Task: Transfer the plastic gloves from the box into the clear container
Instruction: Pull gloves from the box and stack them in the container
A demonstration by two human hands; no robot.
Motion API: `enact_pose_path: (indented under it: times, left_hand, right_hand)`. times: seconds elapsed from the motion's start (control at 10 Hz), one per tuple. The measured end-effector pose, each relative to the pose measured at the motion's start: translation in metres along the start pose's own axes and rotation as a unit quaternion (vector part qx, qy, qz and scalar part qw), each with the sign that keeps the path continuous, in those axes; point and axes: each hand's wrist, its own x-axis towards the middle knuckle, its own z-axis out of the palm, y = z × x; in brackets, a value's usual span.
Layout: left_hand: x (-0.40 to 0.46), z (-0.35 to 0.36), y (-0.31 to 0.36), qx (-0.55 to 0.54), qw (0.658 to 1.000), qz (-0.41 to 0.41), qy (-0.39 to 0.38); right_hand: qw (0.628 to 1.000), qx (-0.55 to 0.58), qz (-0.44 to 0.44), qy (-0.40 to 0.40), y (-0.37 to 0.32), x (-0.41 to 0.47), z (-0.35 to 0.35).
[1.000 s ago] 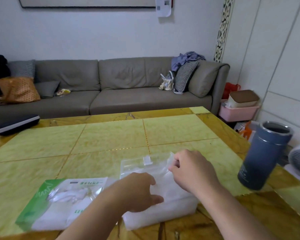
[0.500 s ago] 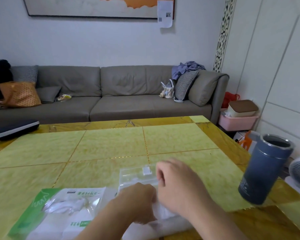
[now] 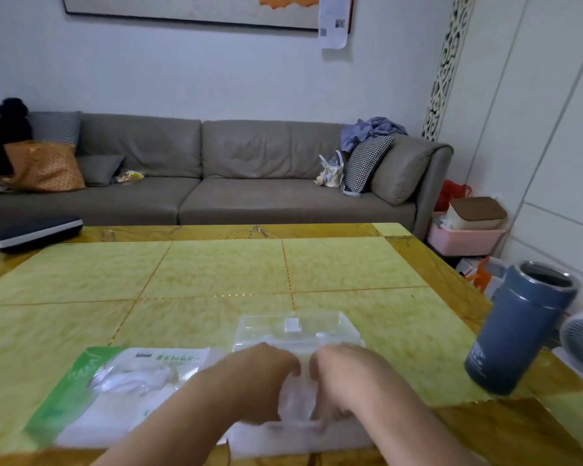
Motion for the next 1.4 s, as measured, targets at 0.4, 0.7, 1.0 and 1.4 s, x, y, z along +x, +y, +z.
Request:
enact_pose_path:
  times: [0.4, 0.7, 1.0, 1.4]
  left_hand:
    - [0.004, -0.006, 0.026, 0.053, 0.99, -0.082, -0.106]
    - [-0.024, -0.002, 0.038, 0.03, 0.993, -0.087, 0.069]
    - [-0.001, 0.002, 0.039, -0.042, 0.995, -0.095, -0.013]
    - [-0.023, -0.007, 0.036, -0.108, 0.986, -0.117, -0.047]
  right_hand:
    - [0.993, -0.066, 0.012, -0.097, -0.01, 0.031, 0.009]
    - [0.994, -0.049, 0.008, -0.095, -0.007, 0.014, 0.002]
    - [0.996, -0.054, -0.007, -0.074, -0.005, 0.012, 0.005]
    - [1.0, 0.017, 0.002, -0.001, -0.001, -0.002, 0.01]
